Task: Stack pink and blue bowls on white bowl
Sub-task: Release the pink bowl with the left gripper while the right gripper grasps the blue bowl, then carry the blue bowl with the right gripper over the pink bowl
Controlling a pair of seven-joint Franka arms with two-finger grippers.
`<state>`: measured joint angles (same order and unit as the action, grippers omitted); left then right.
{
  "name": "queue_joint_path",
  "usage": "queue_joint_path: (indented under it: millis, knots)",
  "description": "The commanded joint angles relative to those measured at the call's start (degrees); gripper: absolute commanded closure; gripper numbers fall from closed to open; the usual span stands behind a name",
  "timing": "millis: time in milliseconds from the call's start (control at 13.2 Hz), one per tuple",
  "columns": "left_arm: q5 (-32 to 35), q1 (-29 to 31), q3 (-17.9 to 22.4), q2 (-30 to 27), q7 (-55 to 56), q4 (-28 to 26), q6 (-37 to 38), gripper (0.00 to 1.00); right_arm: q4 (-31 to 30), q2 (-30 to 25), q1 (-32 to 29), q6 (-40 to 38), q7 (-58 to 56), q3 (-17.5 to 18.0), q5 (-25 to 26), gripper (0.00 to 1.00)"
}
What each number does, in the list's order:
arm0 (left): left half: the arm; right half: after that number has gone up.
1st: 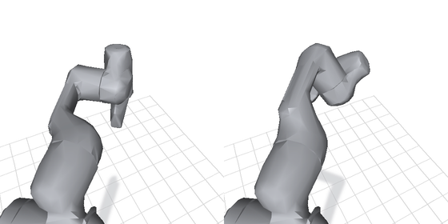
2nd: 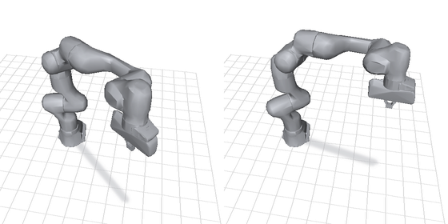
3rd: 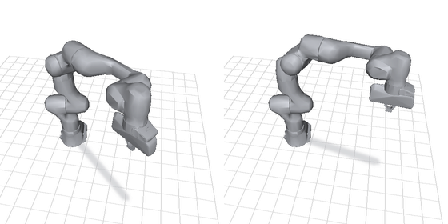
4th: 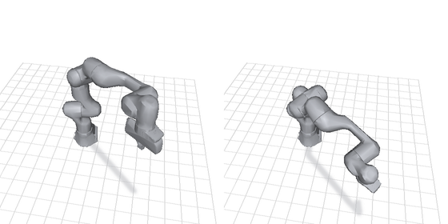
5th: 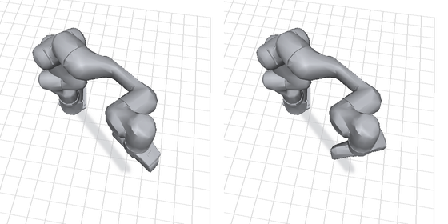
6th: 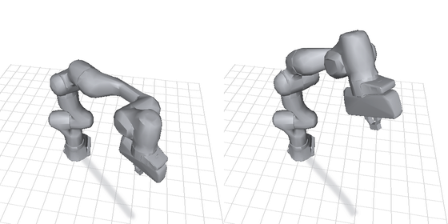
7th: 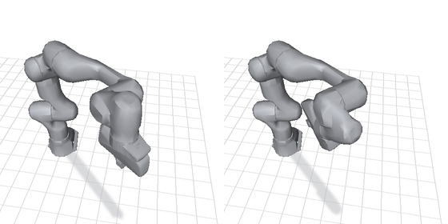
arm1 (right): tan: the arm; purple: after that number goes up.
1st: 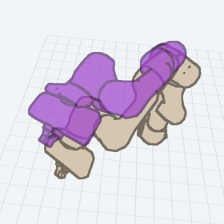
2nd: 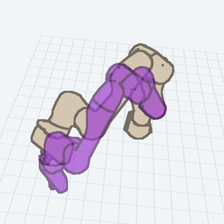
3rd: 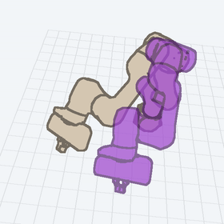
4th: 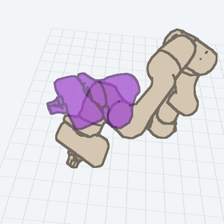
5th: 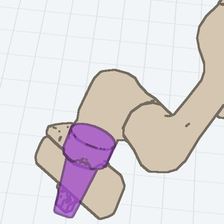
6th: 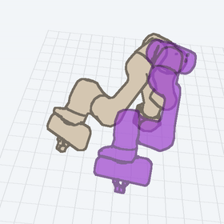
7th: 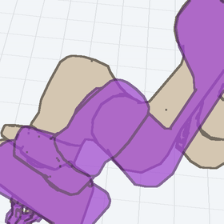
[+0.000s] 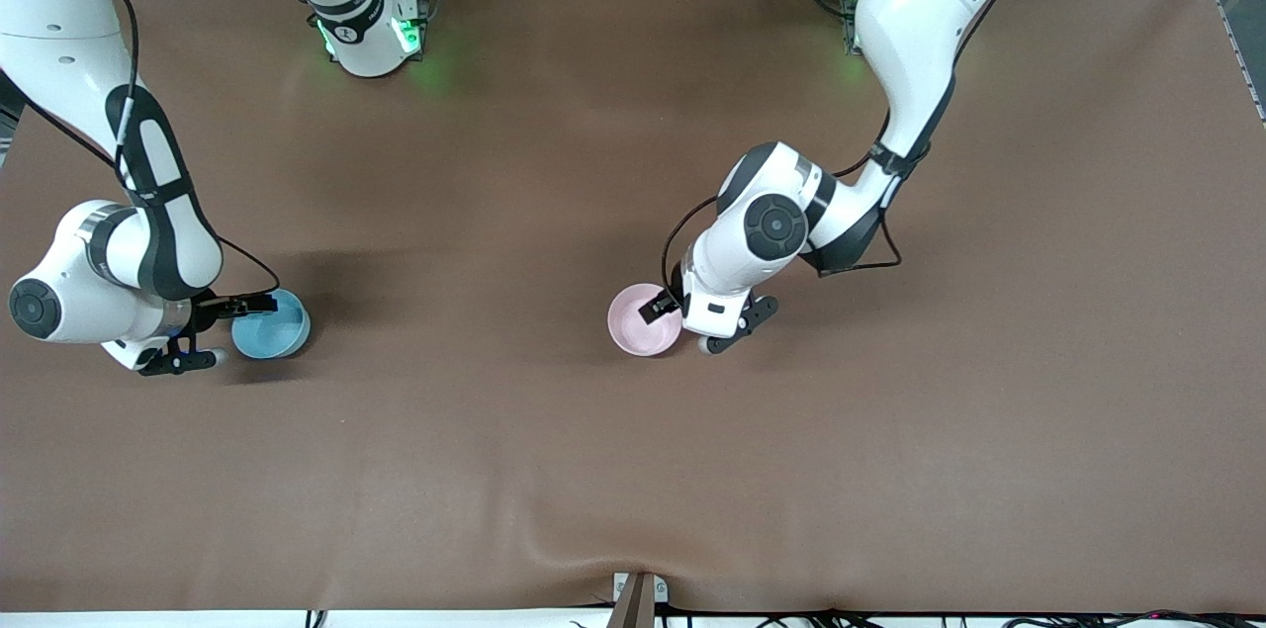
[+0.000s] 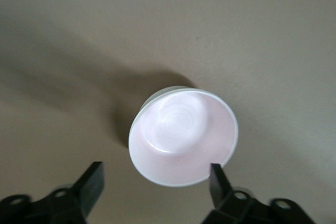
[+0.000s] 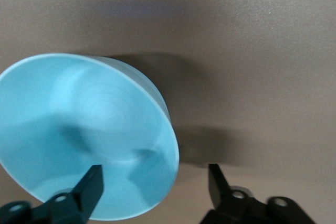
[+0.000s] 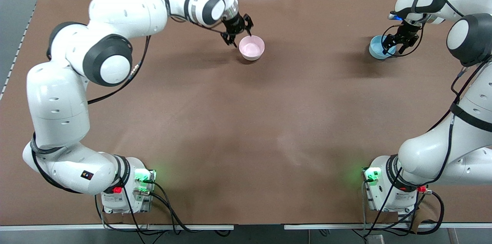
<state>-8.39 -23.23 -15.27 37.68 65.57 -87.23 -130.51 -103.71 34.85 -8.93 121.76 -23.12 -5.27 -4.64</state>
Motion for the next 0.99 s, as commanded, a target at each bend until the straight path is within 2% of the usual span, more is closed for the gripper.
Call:
queue_joint_path:
  millis: [0, 76, 152, 304, 608, 760, 913]
  knots:
    - [3.28, 4.40, 0.33, -10.32, 1.14, -1.01, 10.42, 0.00, -1.31, -0.84, -0.48, 1.55, -1.58, 0.43, -0.99, 0.74]
    - [4.25, 5.64, 0.24, -12.96, 0.62, -0.93, 13.32, 0.00, -1.31, -0.84, -0.48, 1.55, -1.58, 0.43, -0.99, 0.91]
    - [4.69, 6.69, 0.33, -14.99, 0.18, -0.93, 15.44, 0.00, -1.31, -0.84, -0.48, 1.46, -1.58, 0.43, -0.99, 1.00]
    - [7.93, 8.80, 0.33, -18.68, -2.18, -0.93, 18.17, 0.00, -1.23, -0.75, -0.48, 1.46, -1.50, 0.43, -0.99, 1.00]
    - [8.56, 13.72, 0.33, -24.75, -14.99, -0.93, 29.49, 0.00, 1.49, -0.75, 0.05, 0.67, -1.14, 0.69, -1.08, 1.00]
    - [8.56, 17.41, 0.33, -27.65, -23.08, -0.84, 34.77, 0.00, 4.64, -0.75, 0.14, -3.35, -0.88, 2.45, -1.34, 1.00]
    - [8.65, 20.31, 0.33, -29.32, -28.37, -0.66, 36.64, 0.00, 7.20, -0.83, 2.67, -6.87, 0.34, 2.63, -5.02, 1.00]
